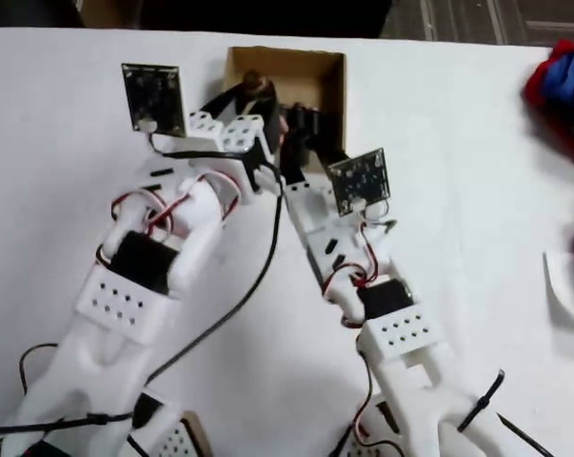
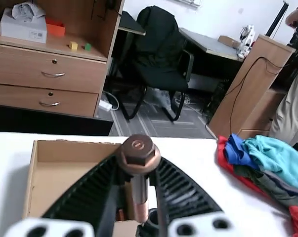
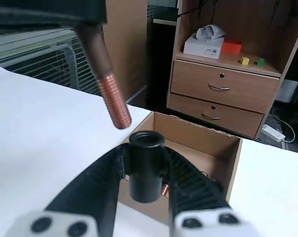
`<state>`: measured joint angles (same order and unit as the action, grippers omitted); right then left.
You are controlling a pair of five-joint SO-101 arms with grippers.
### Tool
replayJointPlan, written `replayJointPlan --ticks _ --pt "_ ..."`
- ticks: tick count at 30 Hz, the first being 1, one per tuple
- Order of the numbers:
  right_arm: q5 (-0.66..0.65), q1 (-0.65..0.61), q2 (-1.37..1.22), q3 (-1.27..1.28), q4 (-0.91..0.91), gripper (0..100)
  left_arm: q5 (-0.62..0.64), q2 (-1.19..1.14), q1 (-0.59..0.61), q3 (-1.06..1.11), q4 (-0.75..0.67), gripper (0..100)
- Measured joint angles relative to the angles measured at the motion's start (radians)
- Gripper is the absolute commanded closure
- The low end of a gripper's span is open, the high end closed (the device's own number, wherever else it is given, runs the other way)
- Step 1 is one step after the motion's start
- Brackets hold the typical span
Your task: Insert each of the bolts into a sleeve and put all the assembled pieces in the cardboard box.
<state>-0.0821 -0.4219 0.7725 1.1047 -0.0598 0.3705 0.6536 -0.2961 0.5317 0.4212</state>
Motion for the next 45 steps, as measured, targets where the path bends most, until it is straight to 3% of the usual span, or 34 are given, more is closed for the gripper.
replayJointPlan --ticks 13,22,45 --pt "-0.008 -0.032 0.002 0.0 0.0 97.8 -0.005 -0.078 -0.026 -0.015 -0.046 98" --pt "-0.008 -0.034 0.0 0.0 0.0 97.8 -0.002 -0.051 0.008 -0.129 0.121 98" --pt "-0.008 -0.029 -0.025 0.0 0.0 97.8 -0.005 -0.061 -0.04 -0.043 0.077 98"
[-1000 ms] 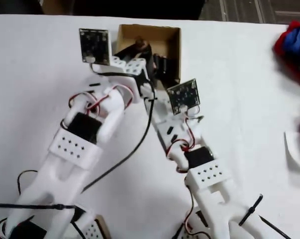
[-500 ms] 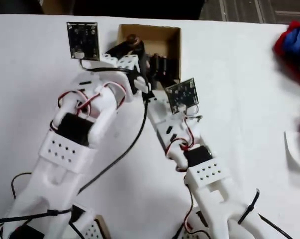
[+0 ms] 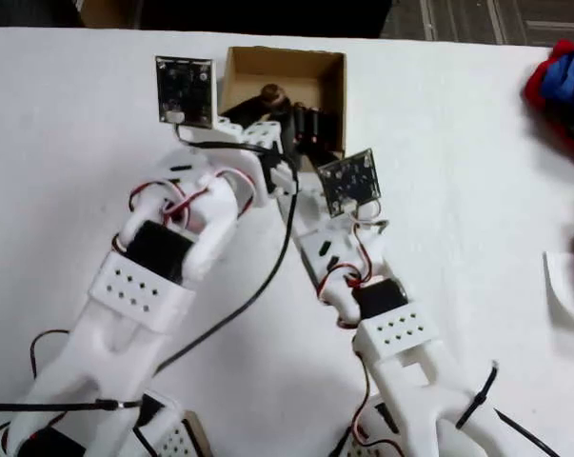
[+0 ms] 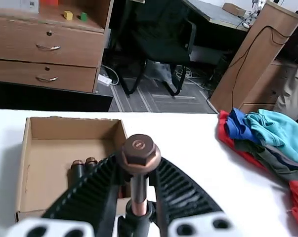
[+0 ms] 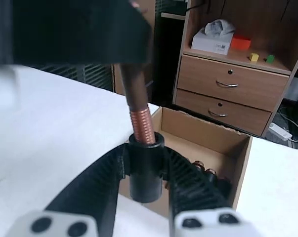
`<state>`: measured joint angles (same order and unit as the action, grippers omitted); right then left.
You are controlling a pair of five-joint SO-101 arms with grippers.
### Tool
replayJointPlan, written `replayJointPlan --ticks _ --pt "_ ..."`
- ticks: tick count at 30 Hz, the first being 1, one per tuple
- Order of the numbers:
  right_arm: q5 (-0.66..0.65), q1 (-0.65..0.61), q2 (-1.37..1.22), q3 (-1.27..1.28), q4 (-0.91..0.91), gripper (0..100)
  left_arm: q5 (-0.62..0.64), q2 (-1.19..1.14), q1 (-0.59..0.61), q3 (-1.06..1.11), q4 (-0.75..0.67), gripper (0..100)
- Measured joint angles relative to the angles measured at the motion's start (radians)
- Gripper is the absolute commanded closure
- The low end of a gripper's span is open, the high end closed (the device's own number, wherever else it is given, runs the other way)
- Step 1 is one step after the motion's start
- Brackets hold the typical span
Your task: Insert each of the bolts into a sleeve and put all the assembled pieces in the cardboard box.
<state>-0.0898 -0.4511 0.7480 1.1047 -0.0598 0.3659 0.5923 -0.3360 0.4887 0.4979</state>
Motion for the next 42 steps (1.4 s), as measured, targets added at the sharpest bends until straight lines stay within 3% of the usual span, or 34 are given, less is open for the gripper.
replayJointPlan --ticks 13,21,30,36,42 --pt "-0.003 -0.002 -0.005 0.002 0.0 97.8 0.005 -0.135 -0.008 0.0 0.021 97" --pt "-0.002 -0.003 -0.005 0.002 0.0 97.8 0.006 -0.161 -0.002 -0.066 0.167 70" --pt "-0.002 0.0 -0.005 0.002 0.0 97.8 0.06 -0.163 -0.002 -0.117 0.21 69" --pt "-0.002 -0.003 -0.011 0.002 0.0 97.8 0.063 -0.163 -0.002 -0.238 0.324 69" --pt "0.006 0.055 -0.014 0.002 0.015 97.9 0.063 -0.163 0.133 -0.453 0.511 69"
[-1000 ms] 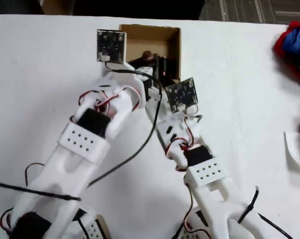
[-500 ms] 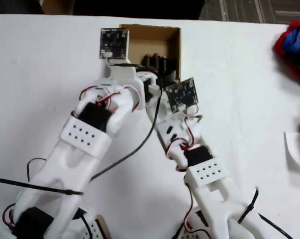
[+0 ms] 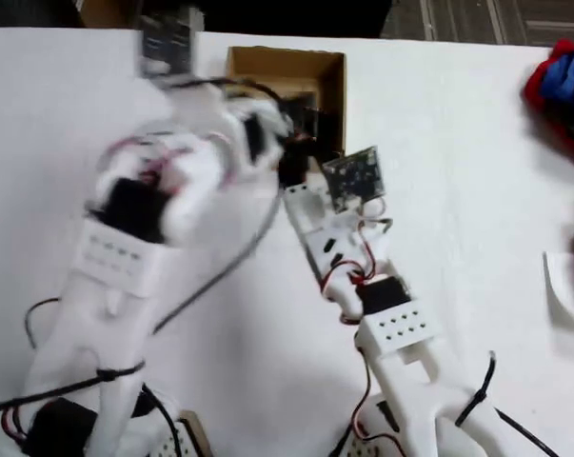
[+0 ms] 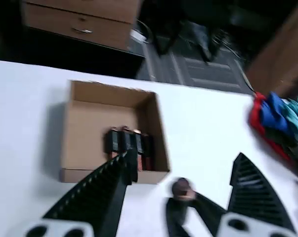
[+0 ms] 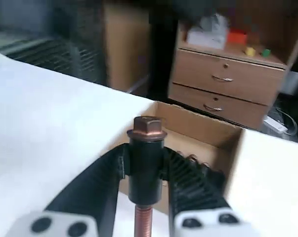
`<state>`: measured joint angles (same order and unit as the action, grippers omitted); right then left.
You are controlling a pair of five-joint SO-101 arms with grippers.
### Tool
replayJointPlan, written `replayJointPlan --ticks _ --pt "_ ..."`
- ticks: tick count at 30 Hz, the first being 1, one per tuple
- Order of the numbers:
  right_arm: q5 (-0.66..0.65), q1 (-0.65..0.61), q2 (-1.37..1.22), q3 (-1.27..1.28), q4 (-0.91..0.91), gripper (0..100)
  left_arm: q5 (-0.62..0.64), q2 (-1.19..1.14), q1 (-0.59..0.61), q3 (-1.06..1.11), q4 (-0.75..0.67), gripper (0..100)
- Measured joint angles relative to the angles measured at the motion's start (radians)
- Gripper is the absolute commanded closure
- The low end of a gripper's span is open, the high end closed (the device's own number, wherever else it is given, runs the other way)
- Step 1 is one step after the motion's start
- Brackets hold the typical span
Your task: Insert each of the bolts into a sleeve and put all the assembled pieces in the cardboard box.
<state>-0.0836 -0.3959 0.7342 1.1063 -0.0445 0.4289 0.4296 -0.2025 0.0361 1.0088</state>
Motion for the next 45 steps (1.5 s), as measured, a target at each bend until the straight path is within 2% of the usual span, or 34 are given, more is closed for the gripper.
replayJointPlan --ticks 5,9,14,18,22,26,30,34,40,45 --pt "0.115 0.077 -0.043 -0.061 0.236 97.8 -0.04 -0.005 0.21 -0.029 0.135 69" --pt "0.13 0.075 -0.199 -0.284 0.463 97.8 -0.163 -0.005 0.336 0.083 0.11 69" --pt "0.138 0.081 -0.565 -0.772 0.798 97.9 -0.187 -0.005 0.443 0.361 -0.118 69" --pt "0.178 0.078 -0.913 -1.281 1.065 97.9 -0.195 -0.006 0.465 0.592 -0.304 69" --pt "0.247 0.087 -1.275 -1.83 1.211 98.0 -0.195 -0.006 0.466 0.779 -0.482 69" --pt "0.282 0.081 -1.61 -2.32 1.243 98.0 -0.195 -0.006 0.466 0.907 -0.621 69" --pt "0.288 0.04 -1.86 -2.63 1.24 98.0 -0.195 -0.006 0.445 0.959 -0.706 69" --pt "0.325 0.015 -1.985 -2.685 1.169 98.0 -0.196 -0.006 0.423 0.967 -0.726 69" --pt "0.387 0.017 -2.016 -2.687 1.086 98.0 -0.196 -0.006 0.425 0.967 -0.73 69" --pt "0.393 0.005 -2.016 -2.579 0.999 98.0 -0.196 -0.006 0.427 0.967 -0.732 69"
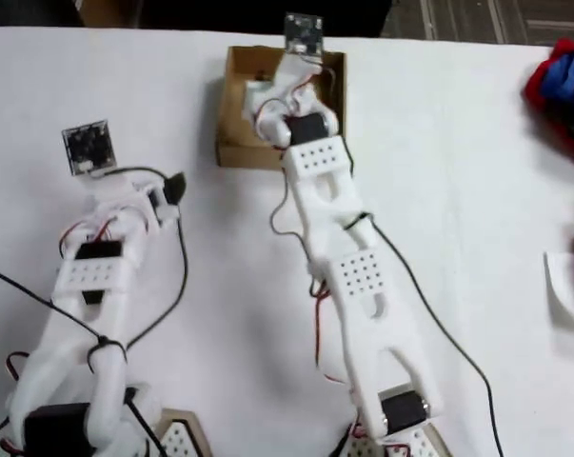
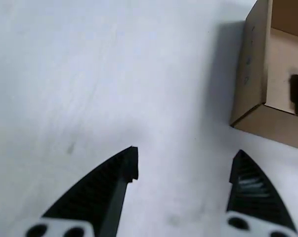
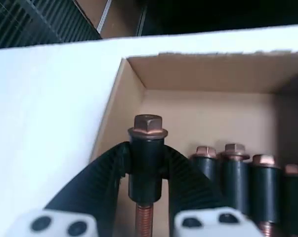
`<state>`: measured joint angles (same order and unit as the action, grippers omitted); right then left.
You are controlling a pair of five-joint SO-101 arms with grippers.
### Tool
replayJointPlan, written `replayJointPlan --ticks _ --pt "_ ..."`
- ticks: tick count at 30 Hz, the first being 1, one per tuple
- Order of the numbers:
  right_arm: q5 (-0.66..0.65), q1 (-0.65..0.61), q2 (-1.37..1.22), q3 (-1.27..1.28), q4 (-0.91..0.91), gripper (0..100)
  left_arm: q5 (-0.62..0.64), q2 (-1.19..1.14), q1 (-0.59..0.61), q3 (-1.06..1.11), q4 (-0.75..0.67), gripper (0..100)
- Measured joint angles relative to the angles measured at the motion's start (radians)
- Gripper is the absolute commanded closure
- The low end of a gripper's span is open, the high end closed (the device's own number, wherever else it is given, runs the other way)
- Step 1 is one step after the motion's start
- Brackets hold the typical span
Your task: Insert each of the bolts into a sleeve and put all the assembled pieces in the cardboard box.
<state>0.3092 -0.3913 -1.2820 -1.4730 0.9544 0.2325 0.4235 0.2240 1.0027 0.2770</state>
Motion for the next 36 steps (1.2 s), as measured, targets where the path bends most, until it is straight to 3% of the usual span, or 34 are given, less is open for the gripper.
replayJointPlan --ticks 30,36 --pt "-0.017 0.002 -0.002 0.153 -0.098 97.5 0.0 0.0 -0.002 0.0 0.0 69" --pt "-0.035 0.002 -0.002 0.153 -0.098 86.5 0.0 0.0 -0.002 0.0 0.0 69"
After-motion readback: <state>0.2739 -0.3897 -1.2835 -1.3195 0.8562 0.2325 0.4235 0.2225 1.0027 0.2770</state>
